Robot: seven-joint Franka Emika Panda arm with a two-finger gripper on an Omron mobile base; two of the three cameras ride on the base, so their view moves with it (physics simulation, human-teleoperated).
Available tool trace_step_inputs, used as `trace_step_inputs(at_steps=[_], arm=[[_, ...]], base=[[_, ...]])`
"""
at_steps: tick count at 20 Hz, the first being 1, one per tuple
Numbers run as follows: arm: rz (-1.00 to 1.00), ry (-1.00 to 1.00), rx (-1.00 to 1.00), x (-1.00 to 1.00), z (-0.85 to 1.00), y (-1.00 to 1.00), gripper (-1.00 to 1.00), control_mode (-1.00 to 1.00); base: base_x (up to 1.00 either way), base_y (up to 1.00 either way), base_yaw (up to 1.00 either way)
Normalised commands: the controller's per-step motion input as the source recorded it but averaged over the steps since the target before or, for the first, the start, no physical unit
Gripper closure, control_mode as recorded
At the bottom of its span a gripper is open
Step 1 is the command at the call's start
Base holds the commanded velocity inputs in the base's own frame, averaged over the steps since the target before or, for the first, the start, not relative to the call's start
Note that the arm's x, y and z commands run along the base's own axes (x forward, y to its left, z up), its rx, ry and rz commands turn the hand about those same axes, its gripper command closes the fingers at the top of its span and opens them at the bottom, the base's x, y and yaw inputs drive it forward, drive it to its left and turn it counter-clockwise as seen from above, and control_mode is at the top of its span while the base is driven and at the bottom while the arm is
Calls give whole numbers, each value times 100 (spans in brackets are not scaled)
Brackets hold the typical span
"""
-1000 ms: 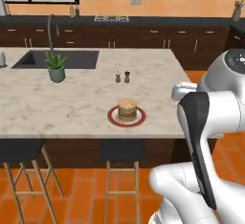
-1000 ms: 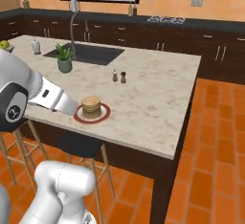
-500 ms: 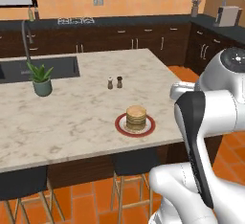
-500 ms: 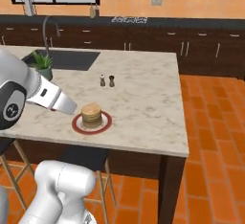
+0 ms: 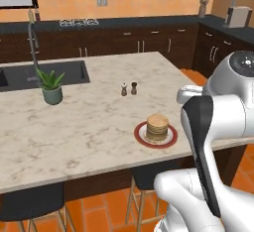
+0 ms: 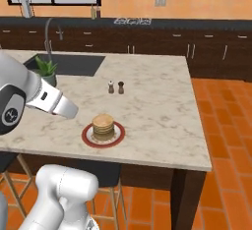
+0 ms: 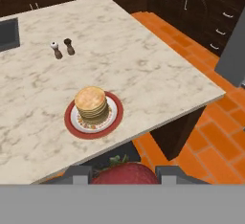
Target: Take the strawberry from the fridge and place it on top of the pancake, located on the dining counter.
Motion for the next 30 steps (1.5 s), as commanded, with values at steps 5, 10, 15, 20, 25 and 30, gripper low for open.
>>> trace_step_inputs(at_steps=[5, 10, 15, 20, 25, 30], arm=[[0, 0, 0, 0, 0, 0, 100, 100], [0, 0, 0, 0, 0, 0, 100, 100], [0, 0, 0, 0, 0, 0, 100, 100], [3, 9, 0, 57, -2, 0, 100, -100], [12, 40, 2, 97, -18, -2, 100, -100], [9, 35, 4, 94, -47, -15, 100, -100]], base=[[49, 0, 7], [42, 0, 0], [16, 0, 1], [0, 0, 0], [0, 0, 0], [0, 0, 0]])
